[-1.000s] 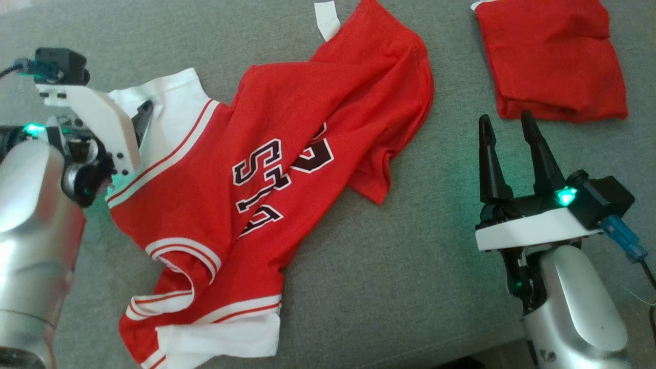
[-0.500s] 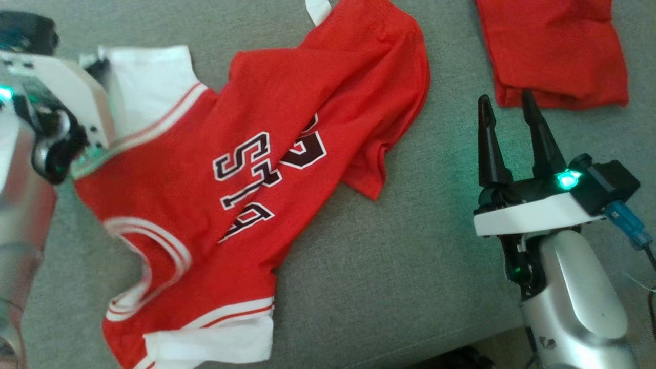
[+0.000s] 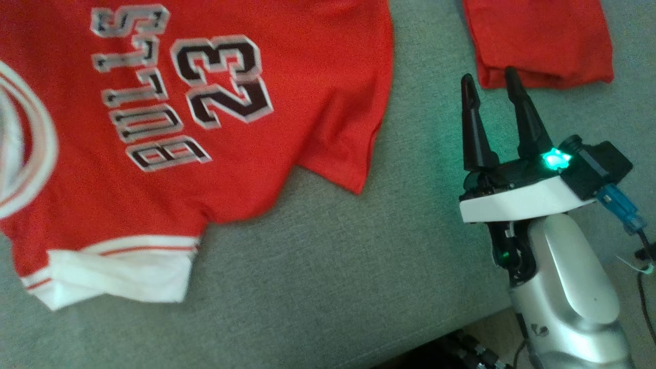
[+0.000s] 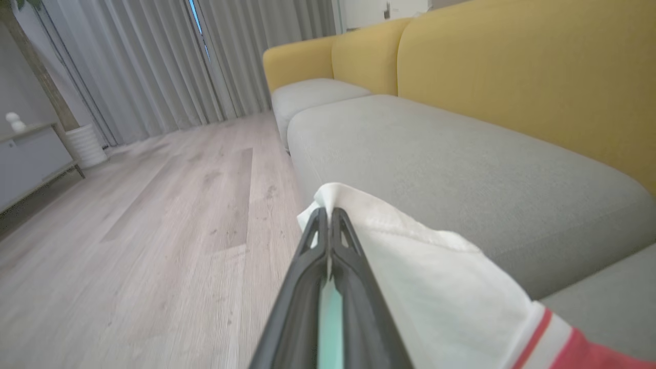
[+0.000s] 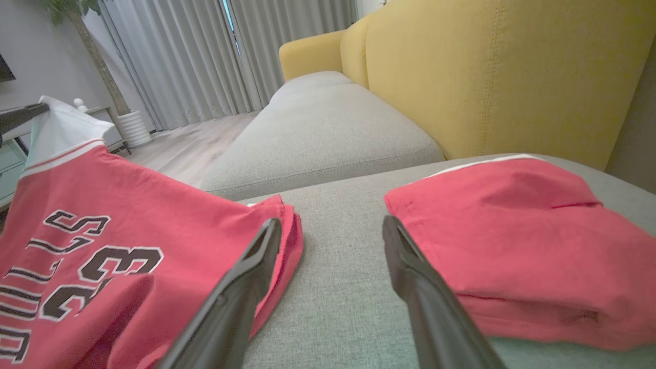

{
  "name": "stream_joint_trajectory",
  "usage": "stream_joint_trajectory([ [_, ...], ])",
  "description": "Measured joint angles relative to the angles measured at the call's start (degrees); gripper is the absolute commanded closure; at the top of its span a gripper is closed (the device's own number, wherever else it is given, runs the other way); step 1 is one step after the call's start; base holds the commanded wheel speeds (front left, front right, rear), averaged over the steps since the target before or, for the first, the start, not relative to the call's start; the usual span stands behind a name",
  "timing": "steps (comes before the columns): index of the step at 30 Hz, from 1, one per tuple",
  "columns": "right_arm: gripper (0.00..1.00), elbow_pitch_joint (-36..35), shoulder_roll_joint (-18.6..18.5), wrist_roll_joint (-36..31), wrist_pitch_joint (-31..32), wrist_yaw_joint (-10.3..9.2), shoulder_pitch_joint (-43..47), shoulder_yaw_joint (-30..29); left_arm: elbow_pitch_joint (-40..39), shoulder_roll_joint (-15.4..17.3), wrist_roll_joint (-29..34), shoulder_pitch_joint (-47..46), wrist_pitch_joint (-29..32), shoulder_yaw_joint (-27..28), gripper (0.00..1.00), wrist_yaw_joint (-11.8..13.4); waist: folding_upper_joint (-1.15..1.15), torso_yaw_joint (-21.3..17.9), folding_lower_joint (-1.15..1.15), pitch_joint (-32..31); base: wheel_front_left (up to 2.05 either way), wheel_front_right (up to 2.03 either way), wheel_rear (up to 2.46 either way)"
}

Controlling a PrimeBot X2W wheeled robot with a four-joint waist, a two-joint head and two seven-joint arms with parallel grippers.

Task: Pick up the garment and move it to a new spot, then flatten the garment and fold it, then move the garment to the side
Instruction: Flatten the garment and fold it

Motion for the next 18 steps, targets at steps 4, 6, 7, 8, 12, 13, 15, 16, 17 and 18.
stream_joint_trajectory([
  [4, 0.0, -0.6, 0.0, 0.9, 0.0, 0.0, -0.2, 0.9, 3.7, 0.2, 2.1, -4.9, -1.3, -0.8, 1.0, 0.0, 0.0, -1.1, 0.0, 1.6, 0.0, 0.0, 0.0],
  [6, 0.0, -0.7, 0.0, 0.9, 0.0, 0.0, -0.2, 1.0, 5.7, 0.2, 3.0, -6.0, -2.4, -1.0, 0.59, 0.1, 0.0, -1.5, 0.0, 2.2, 0.0, 0.0, 0.0],
  [7, 0.0, -0.8, 0.0, 0.9, 0.0, 0.0, -0.2, 1.0, 6.6, 0.0, 3.0, -6.2, -3.2, -1.0, 0.31, 0.7, 0.0, -1.6, 0.0, 2.4, 0.0, 0.0, 0.0],
  [8, 0.0, -0.9, 0.0, 0.9, 0.0, 0.0, -0.2, 0.9, 7.4, -0.2, 3.2, -6.3, -4.2, -1.0, 0.0, 1.3, 0.0, -1.5, 0.0, 2.6, 0.0, 0.0, 0.0],
  [12, 0.0, -1.0, 0.0, 0.8, 0.0, 0.0, -0.2, 0.9, 10.7, -1.0, 3.3, -6.3, -7.3, -1.5, 0.0, 1.1, 0.0, -0.3, 0.0, 2.5, 0.0, 0.0, 0.0],
  [13, 0.0, -1.0, 0.0, 0.8, 0.0, 0.0, -0.2, 0.7, 11.3, -1.2, 3.3, -6.3, -7.9, -1.8, 0.0, 0.4, 0.0, 0.1, 0.0, 2.3, 0.0, 0.0, 0.0],
  [15, 0.0, -0.9, 0.0, 0.3, 0.0, 0.0, -0.2, 0.2, 12.5, -2.1, 3.1, -6.2, -9.3, -2.1, 0.0, -0.6, 0.0, 1.1, -0.01, 1.8, 0.0, 0.0, 0.0],
  [16, 0.0, -0.8, 0.0, -0.1, 0.0, 0.0, -0.2, -0.2, 12.7, -2.7, 2.7, -6.1, -10.0, -2.1, 0.0, -1.0, 0.0, 1.6, -0.01, 1.5, 0.0, 0.0, 0.0],
  [17, 0.0, -0.6, 0.0, -0.5, 0.0, 0.0, -0.2, -0.5, 12.9, -3.3, 2.2, -5.8, -10.8, -2.0, 0.0, -1.8, 0.0, 2.1, -0.01, 1.0, 0.0, 0.0, 0.0],
  [18, 0.0, -0.4, 0.0, -0.9, 0.0, 0.0, -0.2, -0.9, 13.0, -3.8, 1.9, -5.4, -11.4, -2.0, 0.0, -2.3, 0.0, 2.7, -0.01, 0.6, 0.0, 0.0, 0.0],
])
